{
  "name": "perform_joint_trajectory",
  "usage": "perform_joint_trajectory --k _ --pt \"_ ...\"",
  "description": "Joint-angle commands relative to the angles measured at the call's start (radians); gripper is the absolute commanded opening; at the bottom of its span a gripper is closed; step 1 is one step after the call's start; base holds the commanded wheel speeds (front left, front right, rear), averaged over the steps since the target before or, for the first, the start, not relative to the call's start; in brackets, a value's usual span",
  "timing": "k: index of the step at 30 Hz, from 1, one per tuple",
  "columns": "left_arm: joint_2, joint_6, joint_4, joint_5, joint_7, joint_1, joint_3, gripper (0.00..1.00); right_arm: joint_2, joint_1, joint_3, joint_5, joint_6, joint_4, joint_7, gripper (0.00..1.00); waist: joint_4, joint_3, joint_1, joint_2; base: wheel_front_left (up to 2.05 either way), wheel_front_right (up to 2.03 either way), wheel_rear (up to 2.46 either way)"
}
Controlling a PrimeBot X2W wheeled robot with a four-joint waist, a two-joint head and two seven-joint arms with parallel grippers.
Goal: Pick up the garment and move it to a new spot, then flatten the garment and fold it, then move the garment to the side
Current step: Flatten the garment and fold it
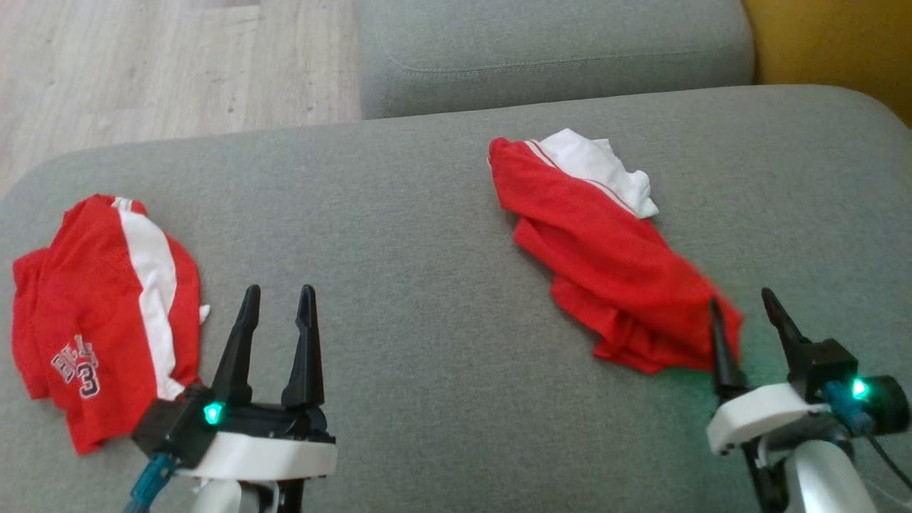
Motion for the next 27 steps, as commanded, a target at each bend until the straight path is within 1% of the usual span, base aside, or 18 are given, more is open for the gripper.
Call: perform_joint_trajectory --k 1,5,9,12,16,19,21,23,25,26,27 --pt "-0.001 0.002 -0.036 0.007 -0.009 -0.020 0.035 1.00 -0.004 -0.020 0.042 0.033 0.007 -0.047 -0.024 1.00 -0.006 -0.001 0.0000 0.0000 0.00 0.00 0.00" --pt "-0.001 0.002 -0.042 0.011 -0.009 -0.023 0.041 1.00 -0.004 -0.018 0.125 0.158 0.007 -0.122 -0.070 1.00 -0.015 -0.008 0.0000 0.0000 0.00 0.00 0.00" --pt "-0.001 0.002 -0.059 0.008 -0.009 -0.025 0.044 1.00 -0.004 0.001 0.191 0.251 0.007 -0.210 -0.083 1.00 -0.015 -0.015 0.0000 0.0000 0.00 0.00 0.00" --pt "-0.001 0.002 -0.068 0.009 -0.009 -0.023 0.039 1.00 -0.004 0.023 0.215 0.271 0.007 -0.267 -0.083 1.00 -0.010 -0.015 0.0000 0.0000 0.00 0.00 0.00" --pt "-0.001 0.002 -0.075 0.012 -0.009 -0.018 0.029 1.00 -0.004 0.032 0.197 0.290 0.007 -0.279 -0.084 1.00 0.006 -0.007 0.0000 0.0000 0.00 0.00 0.00" --pt "-0.001 0.002 -0.079 0.016 -0.009 -0.025 0.022 1.00 -0.004 -0.003 0.159 0.304 0.007 -0.240 -0.084 1.00 0.026 0.019 0.0000 0.0000 0.00 0.00 0.00" --pt "-0.001 0.002 -0.081 0.016 -0.009 -0.039 0.016 1.00 -0.004 -0.055 0.115 0.298 0.007 -0.181 -0.080 1.00 0.044 0.047 0.0000 0.0000 0.00 0.00 0.00" --pt "-0.001 0.002 -0.078 0.015 -0.009 -0.052 0.010 1.00 -0.004 -0.130 0.069 0.328 0.007 -0.110 -0.057 1.00 0.062 0.075 0.0000 0.0000 0.00 0.00 0.00" --pt "-0.001 0.001 -0.073 0.013 -0.009 -0.064 0.000 1.00 -0.004 -0.213 0.031 0.329 0.007 -0.023 -0.024 1.00 0.081 0.098 0.0000 0.0000 0.00 0.00 0.00" --pt "-0.001 0.001 -0.073 0.013 -0.009 -0.064 0.000 1.00 -0.004 -0.213 0.031 0.329 0.007 -0.023 -0.024 1.00 0.081 0.098 0.0000 0.0000 0.00 0.00 0.00" --pt "-0.001 0.001 -0.071 0.012 -0.009 -0.071 -0.007 1.00 -0.004 -0.255 0.013 0.330 0.007 0.022 -0.009 1.00 0.091 0.111 0.0000 0.0000 0.00 0.00 0.00"
